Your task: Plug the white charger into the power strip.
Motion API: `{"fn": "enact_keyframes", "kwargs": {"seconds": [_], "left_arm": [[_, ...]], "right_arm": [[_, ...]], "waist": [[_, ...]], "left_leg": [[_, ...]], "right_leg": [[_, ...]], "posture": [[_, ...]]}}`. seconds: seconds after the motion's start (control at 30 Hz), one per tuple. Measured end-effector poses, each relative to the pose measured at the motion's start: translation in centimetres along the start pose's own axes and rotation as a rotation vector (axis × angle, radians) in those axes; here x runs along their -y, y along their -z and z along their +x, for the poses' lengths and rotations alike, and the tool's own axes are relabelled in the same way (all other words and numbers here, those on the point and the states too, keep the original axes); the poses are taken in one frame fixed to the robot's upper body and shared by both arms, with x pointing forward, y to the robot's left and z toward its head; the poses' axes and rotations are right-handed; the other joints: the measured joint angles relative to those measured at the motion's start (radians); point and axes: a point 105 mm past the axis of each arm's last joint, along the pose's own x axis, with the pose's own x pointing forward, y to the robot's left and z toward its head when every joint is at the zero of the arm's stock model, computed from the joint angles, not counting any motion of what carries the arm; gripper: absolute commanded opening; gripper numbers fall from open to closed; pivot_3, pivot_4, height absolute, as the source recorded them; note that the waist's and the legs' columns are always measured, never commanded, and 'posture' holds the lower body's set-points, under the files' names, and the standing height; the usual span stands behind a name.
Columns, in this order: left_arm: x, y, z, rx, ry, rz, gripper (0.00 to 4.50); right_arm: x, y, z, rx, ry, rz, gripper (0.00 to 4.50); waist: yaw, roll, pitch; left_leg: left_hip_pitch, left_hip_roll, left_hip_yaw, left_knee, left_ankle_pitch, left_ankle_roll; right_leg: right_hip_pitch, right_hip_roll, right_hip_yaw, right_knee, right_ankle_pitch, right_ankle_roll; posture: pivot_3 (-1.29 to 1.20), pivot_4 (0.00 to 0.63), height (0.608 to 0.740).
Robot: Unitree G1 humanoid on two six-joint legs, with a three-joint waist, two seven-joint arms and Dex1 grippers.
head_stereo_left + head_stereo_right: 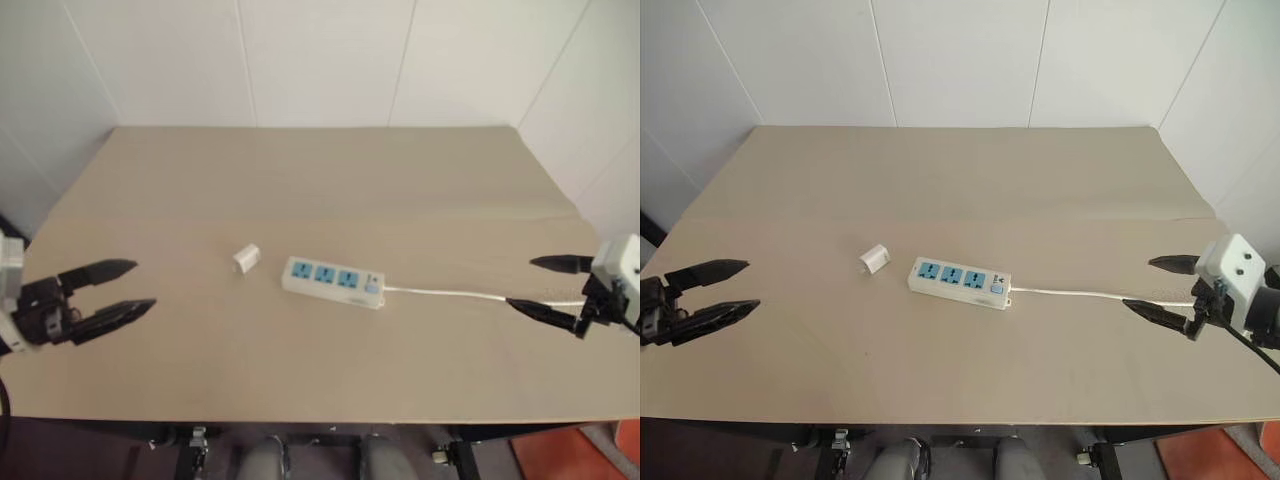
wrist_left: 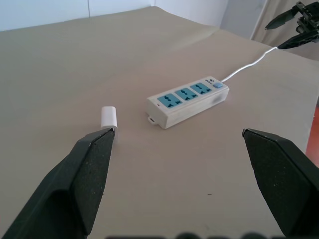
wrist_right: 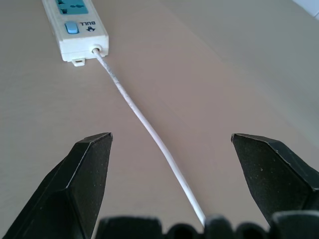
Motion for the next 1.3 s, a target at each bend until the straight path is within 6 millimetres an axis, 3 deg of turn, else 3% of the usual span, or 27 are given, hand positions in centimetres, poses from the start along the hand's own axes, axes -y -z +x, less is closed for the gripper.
{"fn": "enact_keyframes", "kwargs": {"seconds": [0.37, 0.87, 1.0, 1.17, 1.3], "left_arm": [[-0.3, 0.5, -1.0, -0.035, 0.001, -0.022, 4.50], [-0.6, 0.7, -1.0, -0.050, -0.011, 0.003, 4.50], [-0.3, 1.2, 0.3, -0.073, 0.034, 0.008, 4.50], [0.1, 0.2, 2.7, -0.051, 0.102, 0.062, 4.50], [0.3, 0.3, 3.5, -0.048, 0.119, 0.063, 4.50]], "right_arm": [[-0.9, 0.4, -0.3, 0.006, -0.052, 0.019, 4.49], [-0.7, -0.2, 0.1, 0.044, -0.044, 0.009, 4.49], [-1.4, -0.7, 4.1, 0.118, -0.109, -0.009, 4.49], [-2.6, -1.2, 10.8, 0.189, -0.255, 0.006, 4.49], [-3.7, -1.9, 14.4, 0.251, -0.358, 0.038, 4.49]], "waist": [[0.000, 0.000, 0.000], [-0.004, 0.000, 0.000], [-0.010, 0.000, 0.000], [-0.008, 0.000, 0.000], [-0.009, 0.000, 0.000]], "left_leg": [[0.000, 0.000, 0.001, 0.000, 0.000, 0.000], [0.000, 0.001, 0.001, 0.000, 0.000, 0.000], [0.002, 0.002, 0.003, 0.000, 0.000, 0.000], [-0.002, 0.002, 0.003, 0.000, 0.000, 0.000], [-0.007, 0.001, 0.003, 0.000, 0.000, 0.000]], "right_leg": [[0.000, 0.000, 0.000, 0.000, 0.000, 0.000], [-0.001, 0.000, 0.001, 0.000, 0.000, 0.000], [-0.001, 0.002, 0.002, 0.001, 0.001, -0.001], [-0.007, 0.002, 0.002, 0.002, 0.001, -0.001], [-0.011, 0.001, 0.002, 0.002, 0.001, -0.001]], "posture": [[0.00, 0.150, 0.740], [0.00, 0.150, 0.740], [0.00, 0.150, 0.740], [0.00, 0.150, 0.740], [0.00, 0.150, 0.740]]}}
